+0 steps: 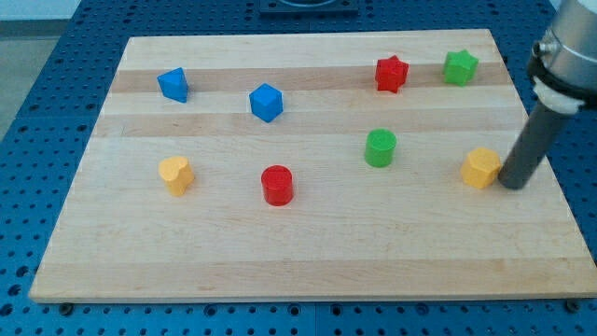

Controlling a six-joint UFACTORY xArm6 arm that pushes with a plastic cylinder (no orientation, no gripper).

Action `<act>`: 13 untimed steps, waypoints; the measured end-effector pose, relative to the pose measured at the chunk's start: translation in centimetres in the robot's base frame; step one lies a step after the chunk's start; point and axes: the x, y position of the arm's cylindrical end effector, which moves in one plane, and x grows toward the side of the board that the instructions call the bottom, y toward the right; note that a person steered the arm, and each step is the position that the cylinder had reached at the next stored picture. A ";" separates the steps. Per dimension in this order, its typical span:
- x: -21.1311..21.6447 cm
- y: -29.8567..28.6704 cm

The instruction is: Move the yellow hexagon to the bottom right of the board

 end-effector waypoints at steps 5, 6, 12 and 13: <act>-5.6 -6.4; -3.4 -4.6; -2.1 -3.6; -4.5 -1.9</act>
